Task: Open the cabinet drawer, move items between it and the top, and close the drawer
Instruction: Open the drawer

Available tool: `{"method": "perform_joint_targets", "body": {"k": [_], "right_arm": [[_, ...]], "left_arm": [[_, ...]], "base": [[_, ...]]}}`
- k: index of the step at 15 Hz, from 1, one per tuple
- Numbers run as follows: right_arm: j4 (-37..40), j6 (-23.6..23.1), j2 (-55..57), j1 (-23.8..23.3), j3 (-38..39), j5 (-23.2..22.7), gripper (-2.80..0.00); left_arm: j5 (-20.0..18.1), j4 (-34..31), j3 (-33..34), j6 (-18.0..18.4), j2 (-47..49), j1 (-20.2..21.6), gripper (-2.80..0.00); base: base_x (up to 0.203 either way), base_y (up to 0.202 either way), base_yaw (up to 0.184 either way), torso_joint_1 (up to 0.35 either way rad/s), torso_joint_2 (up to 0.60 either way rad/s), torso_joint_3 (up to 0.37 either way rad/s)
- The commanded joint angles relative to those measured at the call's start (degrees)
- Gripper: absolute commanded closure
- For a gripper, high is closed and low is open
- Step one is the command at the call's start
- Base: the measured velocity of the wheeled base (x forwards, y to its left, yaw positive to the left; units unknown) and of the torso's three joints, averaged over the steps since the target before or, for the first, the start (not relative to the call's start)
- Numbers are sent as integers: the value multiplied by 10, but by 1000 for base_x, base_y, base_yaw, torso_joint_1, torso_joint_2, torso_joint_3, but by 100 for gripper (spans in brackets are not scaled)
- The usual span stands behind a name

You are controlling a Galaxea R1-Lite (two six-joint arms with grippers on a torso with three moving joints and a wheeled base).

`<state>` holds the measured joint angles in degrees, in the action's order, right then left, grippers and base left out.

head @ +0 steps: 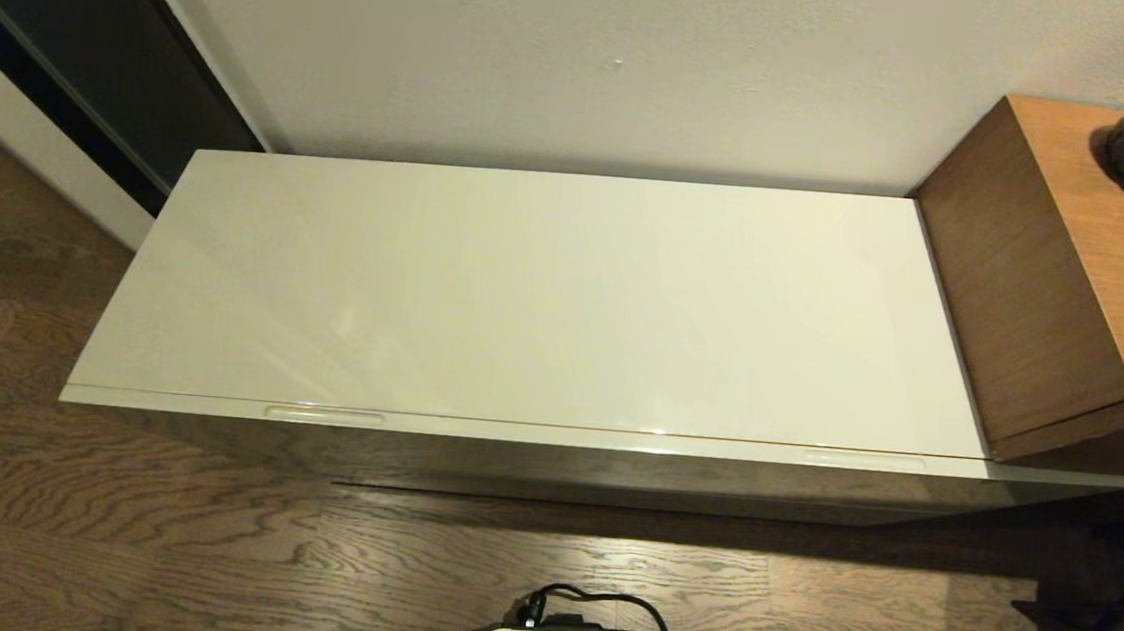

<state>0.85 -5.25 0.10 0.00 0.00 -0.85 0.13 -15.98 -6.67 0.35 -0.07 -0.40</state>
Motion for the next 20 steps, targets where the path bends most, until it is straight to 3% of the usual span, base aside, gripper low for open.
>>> {"method": "perform_joint_targets", "body": {"k": [1,8,9,13,14,16,18,20], "right_arm": [[-1,2,1,0,0,1,0],[-1,2,1,0,-23,1,0],[27,3,1,0,-65,1,0],[330,3,1,0,-368,4,0],[353,1,1,0,-407,5,0],[357,-4,17,0,-414,9,0],[338,42,98,-2,-420,11,0],[318,113,254,-3,-438,10,0]], "left_arm": [[0,-1,0,0,0,0,0],[0,-2,0,0,0,0,0],[0,-1,0,0,0,0,0],[0,-1,0,0,0,1,0],[0,-1,0,0,0,1,0],[0,-1,0,0,0,0,0],[0,-1,0,0,0,0,0],[0,-1,0,0,0,0,0]], "base": [[0,0,0,0,0,0],[0,0,0,0,0,0],[0,0,0,0,0,0],[0,0,0,0,0,0],[0,0,0,0,0,0],[0,0,0,0,0,0],[0,0,0,0,0,0],[0,0,0,0,0,0]]}}
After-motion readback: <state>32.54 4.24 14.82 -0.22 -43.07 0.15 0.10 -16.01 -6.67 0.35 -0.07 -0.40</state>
